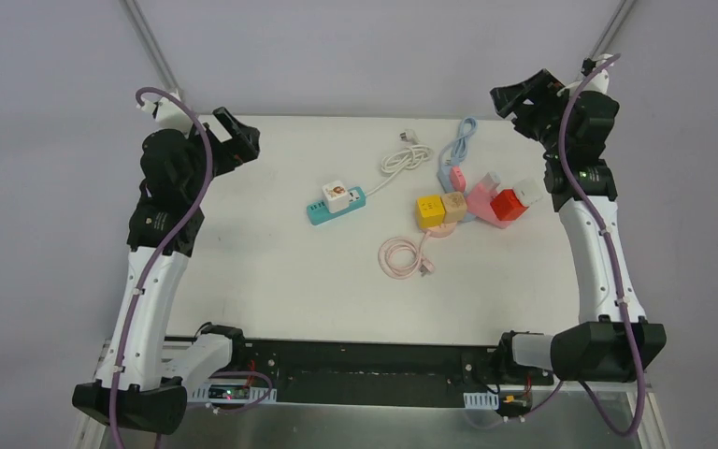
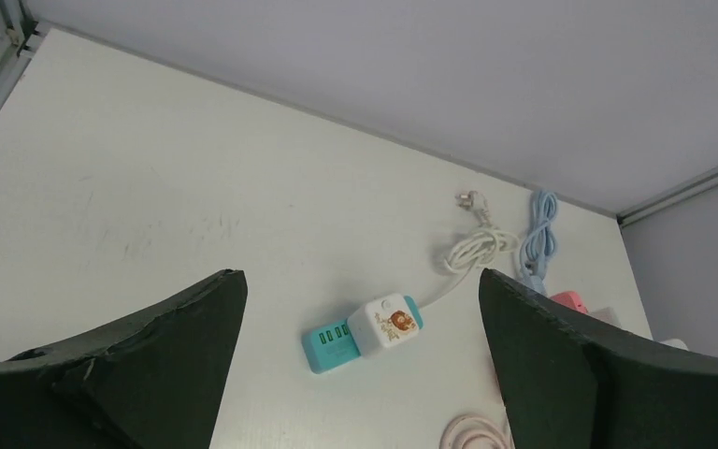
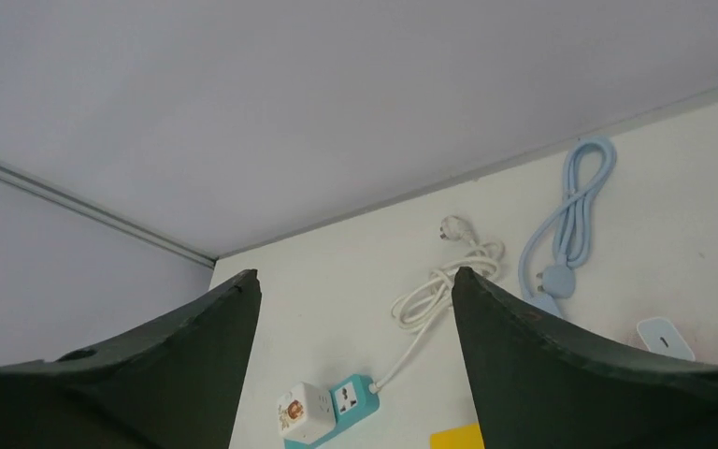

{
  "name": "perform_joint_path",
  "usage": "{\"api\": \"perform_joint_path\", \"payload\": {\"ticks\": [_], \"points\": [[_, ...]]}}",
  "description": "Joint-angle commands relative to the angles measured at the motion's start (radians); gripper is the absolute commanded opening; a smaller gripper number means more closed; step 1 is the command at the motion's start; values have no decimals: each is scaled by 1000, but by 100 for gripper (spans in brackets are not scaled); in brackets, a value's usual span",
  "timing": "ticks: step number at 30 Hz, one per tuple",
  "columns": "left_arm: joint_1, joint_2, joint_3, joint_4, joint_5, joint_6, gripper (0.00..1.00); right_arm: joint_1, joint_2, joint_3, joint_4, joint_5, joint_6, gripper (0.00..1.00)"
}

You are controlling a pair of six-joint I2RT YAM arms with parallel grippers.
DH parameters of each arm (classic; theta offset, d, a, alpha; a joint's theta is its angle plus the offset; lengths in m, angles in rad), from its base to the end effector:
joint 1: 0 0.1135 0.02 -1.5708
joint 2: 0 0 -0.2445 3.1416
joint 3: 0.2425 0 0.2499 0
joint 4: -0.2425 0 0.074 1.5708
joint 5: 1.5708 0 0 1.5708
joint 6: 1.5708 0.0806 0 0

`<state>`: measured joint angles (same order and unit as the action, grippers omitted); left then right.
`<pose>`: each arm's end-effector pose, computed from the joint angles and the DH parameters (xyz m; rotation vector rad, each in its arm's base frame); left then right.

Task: Pull the plug off the socket

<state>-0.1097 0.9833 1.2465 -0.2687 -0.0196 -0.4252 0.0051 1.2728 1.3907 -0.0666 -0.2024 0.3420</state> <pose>0.2563 -0.0266 0.4372 -0.2652 1.5684 -0.4030 0.3347 0.0179 0.4432 0.0951 1.5330 0.4304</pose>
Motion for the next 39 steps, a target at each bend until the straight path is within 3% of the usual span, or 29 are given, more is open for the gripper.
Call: {"api": "perform_joint_path", "payload": {"ticks": [1, 5, 11, 14, 18, 21, 28, 35, 39], "points": [[5, 16, 10, -26, 59, -24, 99, -2, 59, 60, -58, -18, 71, 79], [5, 66, 8, -110, 32, -50, 99, -2, 120, 104, -126, -16, 62, 86], [7, 147, -59, -112, 122, -72, 99, 59, 190, 104, -126, -178, 0, 95], [7, 196, -107, -62, 229, -94, 99, 173, 237, 110, -139, -133, -16, 96], [7, 270, -139, -64, 271, -135, 96, 343, 316, 112, -110, -76, -1, 97], [7, 311, -148, -85, 264, -137, 95, 505, 390, 145, -115, 15, -30, 97], [7, 430, -145, -169, 206, -199, 90, 748, 588, 268, -170, 296, -158, 97], [7, 560, -126, -162, 286, -280, 86, 799, 746, 412, -313, 410, -175, 96], [6, 611, -116, -153, 342, -305, 85, 798, 845, 527, -417, 398, -159, 93]]}}
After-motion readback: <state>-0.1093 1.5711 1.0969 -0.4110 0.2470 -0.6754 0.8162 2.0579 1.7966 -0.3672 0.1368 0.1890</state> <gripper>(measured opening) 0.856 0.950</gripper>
